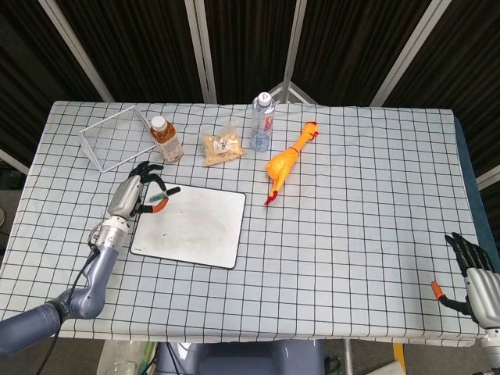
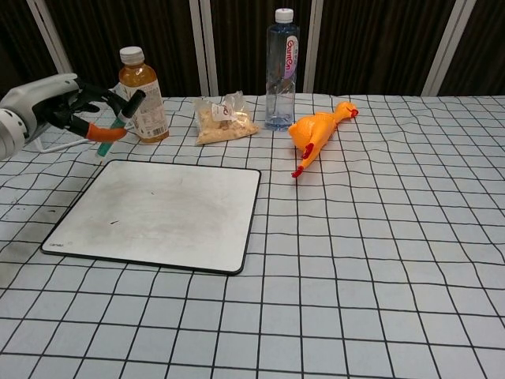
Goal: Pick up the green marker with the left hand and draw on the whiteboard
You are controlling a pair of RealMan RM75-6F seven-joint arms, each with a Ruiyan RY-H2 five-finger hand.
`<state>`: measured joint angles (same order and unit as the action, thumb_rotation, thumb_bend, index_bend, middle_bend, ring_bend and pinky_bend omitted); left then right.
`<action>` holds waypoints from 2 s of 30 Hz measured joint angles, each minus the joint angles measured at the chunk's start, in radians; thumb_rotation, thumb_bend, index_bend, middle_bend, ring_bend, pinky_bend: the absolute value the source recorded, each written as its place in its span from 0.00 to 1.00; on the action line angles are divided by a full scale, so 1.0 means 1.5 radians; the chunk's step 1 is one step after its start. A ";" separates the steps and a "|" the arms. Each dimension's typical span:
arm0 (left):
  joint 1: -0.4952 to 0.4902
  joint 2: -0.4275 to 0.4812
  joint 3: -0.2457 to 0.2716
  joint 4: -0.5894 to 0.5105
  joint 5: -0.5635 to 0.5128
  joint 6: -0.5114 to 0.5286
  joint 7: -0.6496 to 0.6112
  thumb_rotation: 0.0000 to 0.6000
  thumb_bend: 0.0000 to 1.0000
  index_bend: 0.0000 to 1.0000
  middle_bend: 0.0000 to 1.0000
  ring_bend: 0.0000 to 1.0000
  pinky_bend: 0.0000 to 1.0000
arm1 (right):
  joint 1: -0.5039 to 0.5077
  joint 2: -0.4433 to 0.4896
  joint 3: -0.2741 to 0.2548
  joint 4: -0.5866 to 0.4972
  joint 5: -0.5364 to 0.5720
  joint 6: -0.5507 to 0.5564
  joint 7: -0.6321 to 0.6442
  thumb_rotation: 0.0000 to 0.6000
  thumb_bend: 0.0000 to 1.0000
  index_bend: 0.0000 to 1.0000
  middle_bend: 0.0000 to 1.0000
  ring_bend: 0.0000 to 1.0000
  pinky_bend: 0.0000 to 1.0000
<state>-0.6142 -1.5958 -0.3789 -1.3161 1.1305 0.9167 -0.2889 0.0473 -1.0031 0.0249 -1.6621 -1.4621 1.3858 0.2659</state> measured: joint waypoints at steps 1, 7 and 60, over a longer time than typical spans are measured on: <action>0.001 -0.002 -0.002 -0.008 0.004 0.002 -0.019 1.00 0.54 0.70 0.20 0.05 0.07 | 0.000 0.000 0.000 0.000 0.001 -0.001 0.000 1.00 0.35 0.00 0.00 0.00 0.00; -0.003 -0.024 0.005 -0.017 0.062 0.003 -0.134 1.00 0.54 0.71 0.21 0.06 0.08 | 0.001 -0.001 0.002 0.003 0.005 -0.004 0.003 1.00 0.35 0.00 0.00 0.00 0.00; -0.059 -0.118 0.042 0.114 0.090 -0.004 -0.243 1.00 0.54 0.73 0.24 0.07 0.09 | 0.001 0.000 0.002 0.005 0.009 -0.010 0.003 1.00 0.35 0.00 0.00 0.00 0.00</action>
<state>-0.7020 -1.7722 -0.3157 -1.1453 1.2649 0.9108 -0.6537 0.0489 -1.0034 0.0283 -1.6552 -1.4484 1.3705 0.2711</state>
